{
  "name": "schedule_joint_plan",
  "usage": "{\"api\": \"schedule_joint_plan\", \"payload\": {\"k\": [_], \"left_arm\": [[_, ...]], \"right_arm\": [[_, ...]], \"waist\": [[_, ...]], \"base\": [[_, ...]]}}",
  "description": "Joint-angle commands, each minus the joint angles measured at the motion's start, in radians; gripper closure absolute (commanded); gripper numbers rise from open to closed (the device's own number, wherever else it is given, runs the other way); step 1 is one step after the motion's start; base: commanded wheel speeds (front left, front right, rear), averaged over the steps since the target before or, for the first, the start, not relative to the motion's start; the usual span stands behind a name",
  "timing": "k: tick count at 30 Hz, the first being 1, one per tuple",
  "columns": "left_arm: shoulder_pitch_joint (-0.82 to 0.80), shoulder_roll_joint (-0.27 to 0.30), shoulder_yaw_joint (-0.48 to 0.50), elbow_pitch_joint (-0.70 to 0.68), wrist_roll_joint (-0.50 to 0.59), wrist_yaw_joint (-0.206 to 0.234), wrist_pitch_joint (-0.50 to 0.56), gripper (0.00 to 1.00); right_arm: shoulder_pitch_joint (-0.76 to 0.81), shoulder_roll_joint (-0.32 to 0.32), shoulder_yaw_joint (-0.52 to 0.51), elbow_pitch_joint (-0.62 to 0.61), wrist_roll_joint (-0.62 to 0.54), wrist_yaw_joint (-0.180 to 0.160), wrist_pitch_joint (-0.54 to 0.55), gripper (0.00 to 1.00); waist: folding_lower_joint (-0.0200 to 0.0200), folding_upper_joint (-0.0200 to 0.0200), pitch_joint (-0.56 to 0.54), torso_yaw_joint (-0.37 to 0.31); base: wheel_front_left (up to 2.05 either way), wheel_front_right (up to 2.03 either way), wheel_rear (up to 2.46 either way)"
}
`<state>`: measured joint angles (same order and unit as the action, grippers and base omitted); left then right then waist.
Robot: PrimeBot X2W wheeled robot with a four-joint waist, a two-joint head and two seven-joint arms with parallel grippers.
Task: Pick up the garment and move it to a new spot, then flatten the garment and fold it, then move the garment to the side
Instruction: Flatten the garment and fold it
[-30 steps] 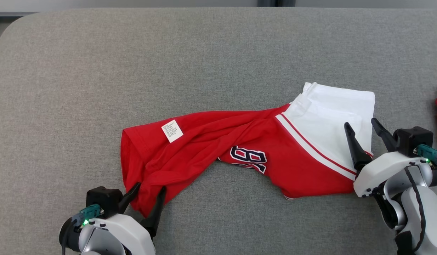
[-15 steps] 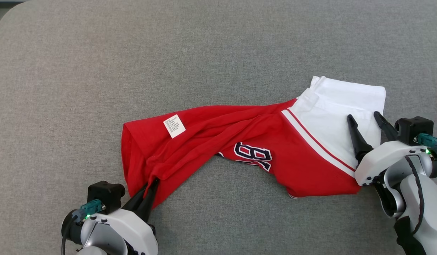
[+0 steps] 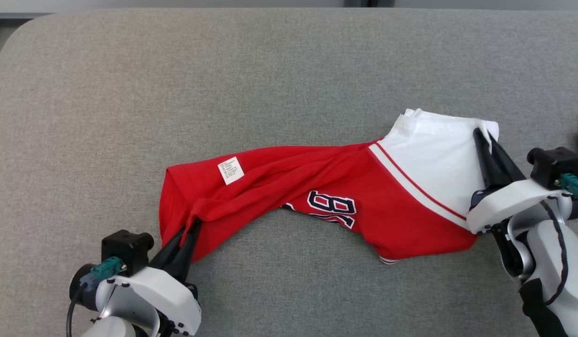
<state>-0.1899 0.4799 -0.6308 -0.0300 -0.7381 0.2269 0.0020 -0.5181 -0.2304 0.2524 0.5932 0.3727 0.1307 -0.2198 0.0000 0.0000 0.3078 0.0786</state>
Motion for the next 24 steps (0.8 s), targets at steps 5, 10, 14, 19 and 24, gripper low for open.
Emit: {"api": "schedule_joint_plan", "payload": {"k": [5, 10, 14, 19, 24], "left_arm": [[-0.044, 0.038, 0.03, -0.053, 0.021, 0.006, -0.009, 1.0], [-0.102, 0.079, 0.061, -0.094, 0.043, 0.005, -0.002, 1.0], [-0.17, 0.109, 0.087, -0.133, 0.064, 0.005, 0.012, 1.0], [-0.267, 0.161, 0.114, -0.184, 0.102, 0.006, 0.053, 1.0], [-0.342, 0.21, 0.149, -0.228, 0.127, 0.016, 0.092, 1.0]], "right_arm": [[-0.013, -0.03, -0.052, -0.149, -0.023, 0.0, -0.038, 1.0], [-0.019, -0.05, -0.108, -0.311, -0.056, 0.0, -0.041, 1.0], [-0.033, -0.064, -0.136, -0.414, -0.077, 0.0, -0.002, 1.0], [-0.055, -0.078, -0.158, -0.534, -0.097, 0.0, 0.058, 1.0], [-0.082, -0.089, -0.178, -0.649, -0.104, 0.0, 0.107, 1.0]], "waist": [[0.0, 0.0, -0.045, -0.021], [0.0, 0.0, -0.086, -0.034], [0.0, 0.0, -0.113, -0.042], [0.0, 0.0, -0.139, -0.054], [0.0, 0.0, -0.16, -0.075]], "base": [[0.0, 0.0, 0.0], [0.0, 0.0, 0.0], [0.0, 0.0, 0.0], [0.0, 0.0, 0.0], [0.0, 0.0, 0.0]]}}
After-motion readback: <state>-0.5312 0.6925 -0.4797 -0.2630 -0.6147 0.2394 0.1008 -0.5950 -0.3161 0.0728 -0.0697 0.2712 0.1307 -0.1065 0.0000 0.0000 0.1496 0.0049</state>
